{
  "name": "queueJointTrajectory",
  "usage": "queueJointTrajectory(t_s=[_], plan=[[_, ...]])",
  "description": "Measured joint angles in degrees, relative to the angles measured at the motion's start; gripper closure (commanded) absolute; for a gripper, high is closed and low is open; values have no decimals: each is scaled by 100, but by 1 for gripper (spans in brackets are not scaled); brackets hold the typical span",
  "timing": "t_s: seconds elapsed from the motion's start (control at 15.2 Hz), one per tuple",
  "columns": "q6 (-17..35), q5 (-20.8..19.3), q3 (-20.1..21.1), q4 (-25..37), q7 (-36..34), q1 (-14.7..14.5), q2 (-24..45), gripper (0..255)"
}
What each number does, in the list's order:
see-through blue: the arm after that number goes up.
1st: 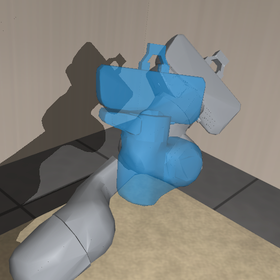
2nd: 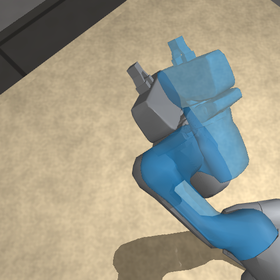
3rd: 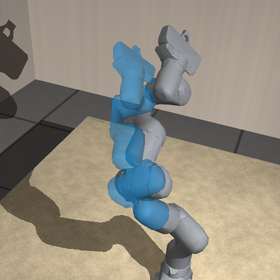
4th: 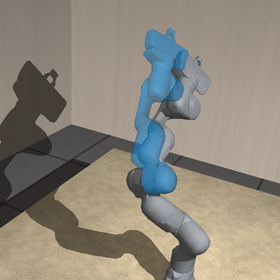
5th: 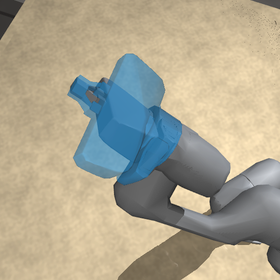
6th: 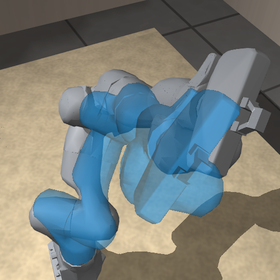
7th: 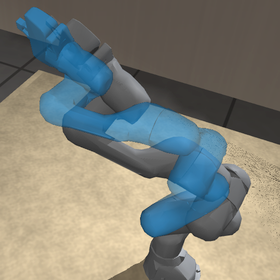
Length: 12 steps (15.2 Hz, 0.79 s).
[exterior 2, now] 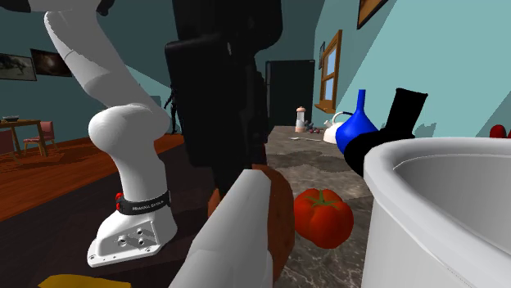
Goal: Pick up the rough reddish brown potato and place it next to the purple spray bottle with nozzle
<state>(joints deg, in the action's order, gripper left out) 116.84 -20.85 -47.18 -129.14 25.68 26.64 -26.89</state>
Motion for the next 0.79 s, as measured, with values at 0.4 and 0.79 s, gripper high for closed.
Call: queueJointTrajectory(t_s=[0.4, 0.79], plan=[[484, -51, -147, -390, -25, -8, 100, 255], [1001, -45, -400, -694, 47, -67, 312, 255]])
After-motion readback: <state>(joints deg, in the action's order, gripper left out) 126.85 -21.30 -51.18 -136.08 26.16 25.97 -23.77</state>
